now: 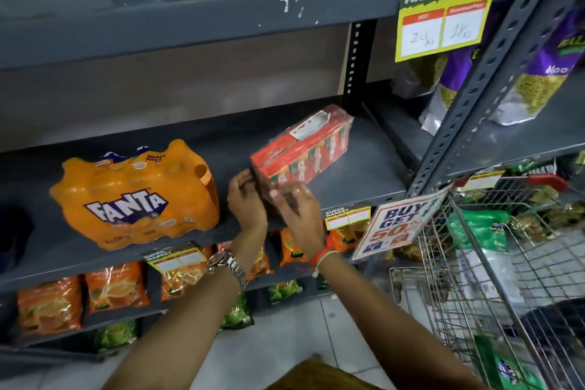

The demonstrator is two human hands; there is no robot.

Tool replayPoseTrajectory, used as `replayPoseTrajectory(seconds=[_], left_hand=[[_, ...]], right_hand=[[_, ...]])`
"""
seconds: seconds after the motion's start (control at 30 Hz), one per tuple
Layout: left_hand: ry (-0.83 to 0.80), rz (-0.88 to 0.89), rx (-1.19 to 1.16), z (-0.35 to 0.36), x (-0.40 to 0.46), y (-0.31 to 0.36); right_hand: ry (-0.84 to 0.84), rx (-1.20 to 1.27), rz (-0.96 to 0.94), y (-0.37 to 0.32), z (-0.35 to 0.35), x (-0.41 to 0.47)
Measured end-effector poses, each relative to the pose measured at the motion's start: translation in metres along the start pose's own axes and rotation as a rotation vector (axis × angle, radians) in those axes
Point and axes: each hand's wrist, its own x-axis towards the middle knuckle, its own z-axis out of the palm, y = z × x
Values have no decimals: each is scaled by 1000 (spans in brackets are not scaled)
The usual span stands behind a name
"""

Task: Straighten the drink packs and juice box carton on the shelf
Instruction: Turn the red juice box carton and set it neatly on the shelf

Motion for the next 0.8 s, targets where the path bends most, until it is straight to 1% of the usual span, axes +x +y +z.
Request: replayPoseTrajectory(seconds=[0.03, 0.07, 0.13, 0.17, 0.23, 0.3, 0.37, 0.5, 0.53, 0.6, 0.67, 0.8], left_hand=[[-14, -1, -2, -5, -3, -1], [-38, -1, -10, -8, -6, -2], [-79, 3, -38, -11, -12, 0], [-116, 1, -48, -11, -14, 3], [-210, -8, -39, -8, -18, 8], [-258, -17, 5, -5, -20, 11], [-227, -35, 16, -3, -18, 12], [-210, -98, 14, 3, -13, 16], [-213, -123, 1, 4, -11, 17], [-226, -174, -17, 9, -4, 18], [-224, -206, -1, 14, -1, 19], [-249, -169, 66, 20, -13, 18]], right_hand=[[52, 36, -11, -1, -6, 7], [165, 74, -9, 1, -15, 18], [341, 154, 64, 6, -37, 47], [378, 165, 98, 10, -49, 65], [351, 85, 158, 11, -66, 97], [252, 106, 240, 14, -79, 124], [153, 176, 324, 12, -86, 139], [121, 54, 383, 12, -106, 150], [113, 60, 386, 11, -110, 145], [145, 112, 389, 17, -118, 136], [235, 156, 363, 23, -122, 123], [433, 139, 310, 34, -130, 98]])
